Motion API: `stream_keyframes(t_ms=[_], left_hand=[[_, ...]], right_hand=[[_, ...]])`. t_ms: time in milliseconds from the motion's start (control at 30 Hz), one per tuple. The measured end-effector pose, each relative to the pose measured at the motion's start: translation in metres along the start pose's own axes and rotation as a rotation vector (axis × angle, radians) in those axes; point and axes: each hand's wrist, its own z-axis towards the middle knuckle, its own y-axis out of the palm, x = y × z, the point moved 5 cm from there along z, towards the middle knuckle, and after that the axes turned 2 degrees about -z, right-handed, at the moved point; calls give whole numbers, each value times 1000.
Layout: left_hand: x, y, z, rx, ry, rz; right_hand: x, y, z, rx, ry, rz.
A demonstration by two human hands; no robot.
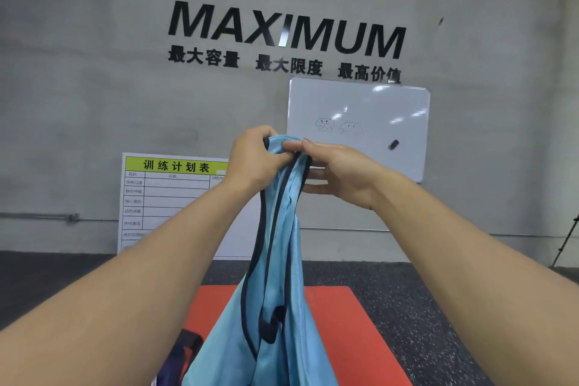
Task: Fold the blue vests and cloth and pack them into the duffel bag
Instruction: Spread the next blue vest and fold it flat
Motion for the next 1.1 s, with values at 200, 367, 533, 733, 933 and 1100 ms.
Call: stream_keyframes(t_ms=[200,367,533,733,933,1100], left_hand=[[-2,-14,3,34,-11,40],[-16,-10,-9,-122,-157,-200],[-39,2,-27,-427,-291,-247],[-63,14,-46,-504,-312,-78],[-75,24,-55,-545,-293,78],[-81,27,-57,-575,-250,247]], right_hand=[[-6,18,11,-21,-25,-4],[-6,11,16,65,-37,3],[-2,-10,16,130,-67,-55],[1,-48,14,284,-46,-78],[5,-80,3,374,-18,-106],[7,-105,-10,445,-16,-100]])
